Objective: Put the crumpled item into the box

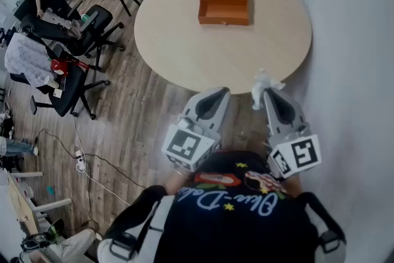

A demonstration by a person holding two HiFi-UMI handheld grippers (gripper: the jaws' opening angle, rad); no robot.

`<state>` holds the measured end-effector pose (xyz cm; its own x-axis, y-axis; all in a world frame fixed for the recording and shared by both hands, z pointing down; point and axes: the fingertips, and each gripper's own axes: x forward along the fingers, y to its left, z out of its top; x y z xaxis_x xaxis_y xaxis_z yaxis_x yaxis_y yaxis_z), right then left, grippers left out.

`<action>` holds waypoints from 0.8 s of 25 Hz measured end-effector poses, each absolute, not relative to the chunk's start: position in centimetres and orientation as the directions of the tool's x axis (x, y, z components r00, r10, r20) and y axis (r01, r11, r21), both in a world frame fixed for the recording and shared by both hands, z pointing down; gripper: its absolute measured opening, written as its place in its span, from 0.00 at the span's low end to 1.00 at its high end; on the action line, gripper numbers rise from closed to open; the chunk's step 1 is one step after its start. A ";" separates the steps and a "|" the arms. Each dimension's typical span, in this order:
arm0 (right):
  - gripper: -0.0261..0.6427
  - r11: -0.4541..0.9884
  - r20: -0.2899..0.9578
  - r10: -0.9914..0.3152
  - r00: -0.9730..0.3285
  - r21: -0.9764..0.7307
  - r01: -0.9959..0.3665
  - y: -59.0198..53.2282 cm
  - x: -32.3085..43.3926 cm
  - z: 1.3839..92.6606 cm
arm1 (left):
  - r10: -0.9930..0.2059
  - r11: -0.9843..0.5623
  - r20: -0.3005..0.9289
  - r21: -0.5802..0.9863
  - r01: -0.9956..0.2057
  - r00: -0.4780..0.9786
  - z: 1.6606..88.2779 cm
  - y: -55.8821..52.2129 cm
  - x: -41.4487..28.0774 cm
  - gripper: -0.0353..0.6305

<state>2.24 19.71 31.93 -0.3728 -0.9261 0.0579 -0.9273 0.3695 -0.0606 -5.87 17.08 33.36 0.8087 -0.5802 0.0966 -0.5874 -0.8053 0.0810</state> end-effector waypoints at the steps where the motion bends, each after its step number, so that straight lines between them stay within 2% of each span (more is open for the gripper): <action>1: 0.04 0.369 0.058 -0.926 -0.372 -0.062 -0.927 19.7 2.2 31.9 | -0.580 -0.806 0.097 0.081 -0.587 0.809 33.3 17.1 -5.9 0.04; 20: 0.04 0.341 0.053 -0.938 -0.342 -0.037 -0.939 16.6 -1.0 31.5 | -0.549 -0.829 0.065 0.086 -0.553 0.833 32.8 13.8 -9.0 0.04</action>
